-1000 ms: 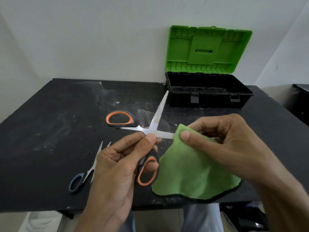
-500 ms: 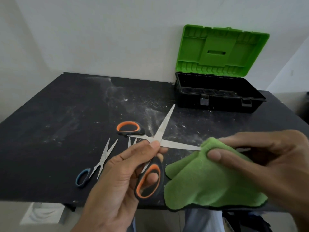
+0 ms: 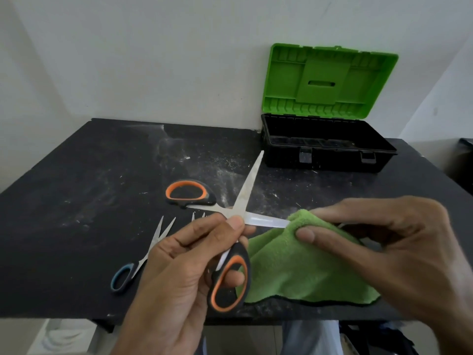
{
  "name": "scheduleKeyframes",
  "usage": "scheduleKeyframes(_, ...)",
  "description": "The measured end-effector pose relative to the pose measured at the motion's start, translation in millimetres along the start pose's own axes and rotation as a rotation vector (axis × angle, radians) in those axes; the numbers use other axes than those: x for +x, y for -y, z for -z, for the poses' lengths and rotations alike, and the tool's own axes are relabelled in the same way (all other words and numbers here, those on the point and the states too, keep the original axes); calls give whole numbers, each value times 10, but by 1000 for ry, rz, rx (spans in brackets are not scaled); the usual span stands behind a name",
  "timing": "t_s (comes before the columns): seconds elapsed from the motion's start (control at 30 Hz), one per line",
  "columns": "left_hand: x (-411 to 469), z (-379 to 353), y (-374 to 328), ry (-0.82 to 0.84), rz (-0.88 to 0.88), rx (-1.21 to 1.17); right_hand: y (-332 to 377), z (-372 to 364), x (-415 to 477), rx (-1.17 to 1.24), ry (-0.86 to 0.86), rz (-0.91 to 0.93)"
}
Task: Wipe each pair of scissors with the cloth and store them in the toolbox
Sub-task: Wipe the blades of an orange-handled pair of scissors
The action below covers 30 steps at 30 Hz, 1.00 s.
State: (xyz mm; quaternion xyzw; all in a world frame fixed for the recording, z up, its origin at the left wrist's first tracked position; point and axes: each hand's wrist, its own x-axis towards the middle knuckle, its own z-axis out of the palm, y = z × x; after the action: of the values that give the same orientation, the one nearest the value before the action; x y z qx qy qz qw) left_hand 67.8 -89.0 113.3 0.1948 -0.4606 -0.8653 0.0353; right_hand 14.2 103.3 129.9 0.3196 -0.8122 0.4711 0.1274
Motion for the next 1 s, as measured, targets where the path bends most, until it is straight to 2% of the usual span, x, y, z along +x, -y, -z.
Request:
scheduleKeyframes(0.17, 12, -28, 10, 0, -12, 2, 5, -6, 12, -15, -45, 34)
scheduleKeyframes(0.4, 15, -66, -52, 9, -55, -4, 43, 16, 37, 13, -25, 25)
scheduleKeyframes(0.53, 17, -8, -74, -18, -63, -12, 75, 73, 45, -27, -81, 4)
scheduleKeyframes(0.73, 1, -70, -50, 14, -52, 5, 112, -10, 48, 7, -15, 15)
scheduleKeyframes(0.9, 14, -60, -81, 3, -78, 0, 87, 24, 66, 33, -89, -23)
scheduleKeyframes(1.0, 16, -119, -48, 26, -82, 1, 103, -19, 86, 12, -77, -26)
